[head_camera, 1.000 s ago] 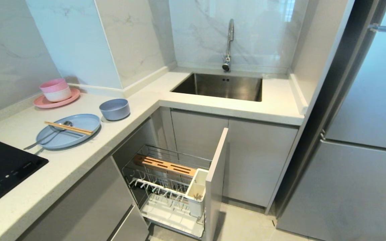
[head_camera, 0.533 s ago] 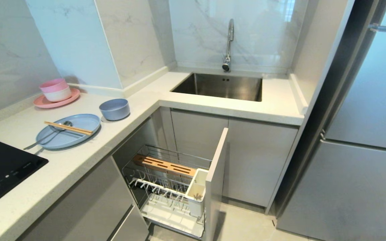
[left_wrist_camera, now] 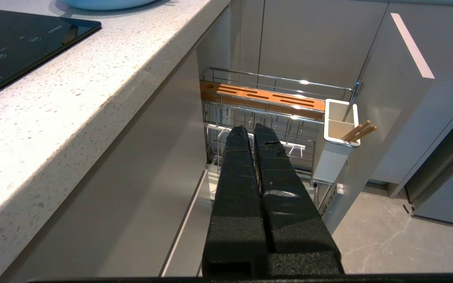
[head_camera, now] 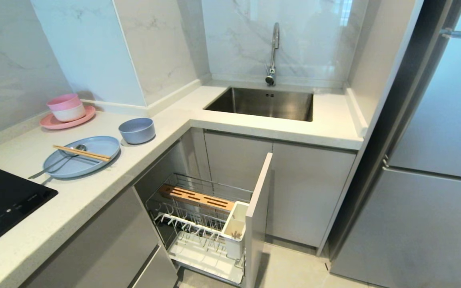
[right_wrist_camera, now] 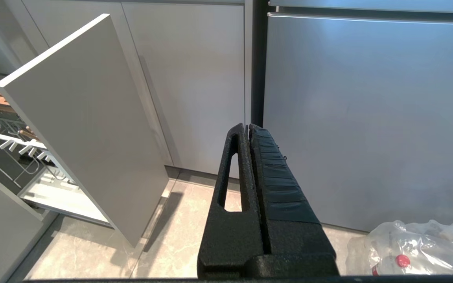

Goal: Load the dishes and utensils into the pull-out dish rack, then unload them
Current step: Pick up the bowl and place it in the cupboard

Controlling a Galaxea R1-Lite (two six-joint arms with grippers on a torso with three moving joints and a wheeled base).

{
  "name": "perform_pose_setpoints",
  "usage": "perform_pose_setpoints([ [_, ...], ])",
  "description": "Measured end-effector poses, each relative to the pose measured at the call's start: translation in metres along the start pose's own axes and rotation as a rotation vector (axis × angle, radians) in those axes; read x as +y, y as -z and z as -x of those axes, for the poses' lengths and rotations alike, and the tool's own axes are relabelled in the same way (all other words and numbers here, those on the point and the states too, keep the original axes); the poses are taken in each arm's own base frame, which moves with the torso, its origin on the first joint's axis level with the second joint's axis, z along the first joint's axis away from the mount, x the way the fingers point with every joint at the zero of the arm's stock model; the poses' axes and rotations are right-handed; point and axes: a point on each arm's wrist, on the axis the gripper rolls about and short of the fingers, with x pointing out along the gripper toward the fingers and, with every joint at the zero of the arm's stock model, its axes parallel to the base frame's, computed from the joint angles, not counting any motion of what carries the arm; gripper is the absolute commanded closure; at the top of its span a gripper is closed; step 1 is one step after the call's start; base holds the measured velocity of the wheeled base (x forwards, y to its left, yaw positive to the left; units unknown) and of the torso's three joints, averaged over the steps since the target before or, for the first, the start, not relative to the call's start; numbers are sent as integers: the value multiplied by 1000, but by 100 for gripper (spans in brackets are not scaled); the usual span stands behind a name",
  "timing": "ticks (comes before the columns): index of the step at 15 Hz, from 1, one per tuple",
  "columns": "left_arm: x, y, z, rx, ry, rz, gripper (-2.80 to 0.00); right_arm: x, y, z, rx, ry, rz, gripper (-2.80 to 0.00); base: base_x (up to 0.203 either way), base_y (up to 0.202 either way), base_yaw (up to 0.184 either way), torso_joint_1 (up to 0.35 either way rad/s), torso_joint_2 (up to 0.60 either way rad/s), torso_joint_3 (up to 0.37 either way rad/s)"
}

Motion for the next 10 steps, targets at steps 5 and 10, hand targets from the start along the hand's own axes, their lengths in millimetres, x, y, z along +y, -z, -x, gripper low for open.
perform_pose_setpoints([
  [5,0,0,0,0,0,1,0,0,0,0,0,0,0,0,0,0,0,0,0,0],
  [10,0,0,0,-1,-1,3,0,0,0,0,0,0,0,0,0,0,0,0,0,0],
])
